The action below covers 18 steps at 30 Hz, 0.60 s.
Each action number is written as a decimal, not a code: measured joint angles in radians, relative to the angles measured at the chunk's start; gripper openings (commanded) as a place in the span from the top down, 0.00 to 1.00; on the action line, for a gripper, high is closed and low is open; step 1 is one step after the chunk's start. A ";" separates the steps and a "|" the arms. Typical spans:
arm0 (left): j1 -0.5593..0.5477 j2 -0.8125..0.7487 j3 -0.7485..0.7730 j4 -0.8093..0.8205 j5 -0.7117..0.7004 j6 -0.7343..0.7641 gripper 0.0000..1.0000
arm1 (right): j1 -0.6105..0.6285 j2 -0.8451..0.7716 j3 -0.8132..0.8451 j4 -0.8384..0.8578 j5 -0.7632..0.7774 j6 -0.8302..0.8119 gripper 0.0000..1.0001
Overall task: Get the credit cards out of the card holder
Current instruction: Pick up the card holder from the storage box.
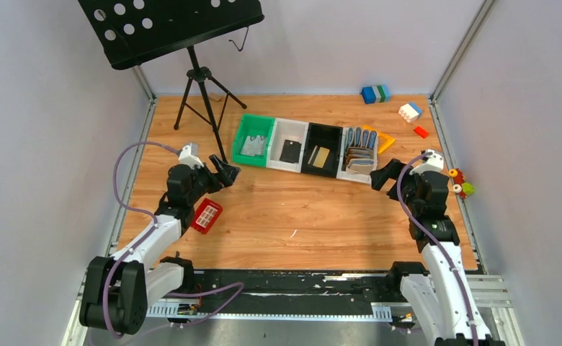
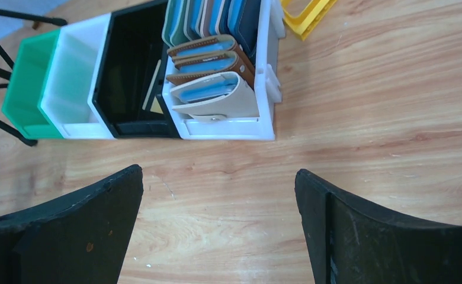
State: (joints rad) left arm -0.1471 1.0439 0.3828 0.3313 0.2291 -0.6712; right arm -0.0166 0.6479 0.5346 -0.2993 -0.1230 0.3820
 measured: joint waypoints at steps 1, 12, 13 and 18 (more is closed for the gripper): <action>-0.007 0.003 -0.001 0.011 0.015 0.003 0.00 | 0.000 0.024 -0.005 0.009 -0.010 -0.004 0.00; -0.246 0.009 -0.027 0.162 0.079 0.102 0.00 | 0.002 0.388 0.145 0.058 -0.039 -0.004 0.17; -0.266 0.007 -0.028 0.170 0.072 0.112 0.00 | 0.010 0.423 0.168 0.060 -0.037 0.014 0.18; -0.324 -0.009 -0.064 0.216 0.031 0.137 0.00 | 0.109 0.531 0.229 0.073 0.035 0.127 0.32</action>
State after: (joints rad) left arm -0.4709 1.0348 0.3191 0.5472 0.2596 -0.5343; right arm 0.0929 1.1786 0.7639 -0.2260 -0.0879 0.5091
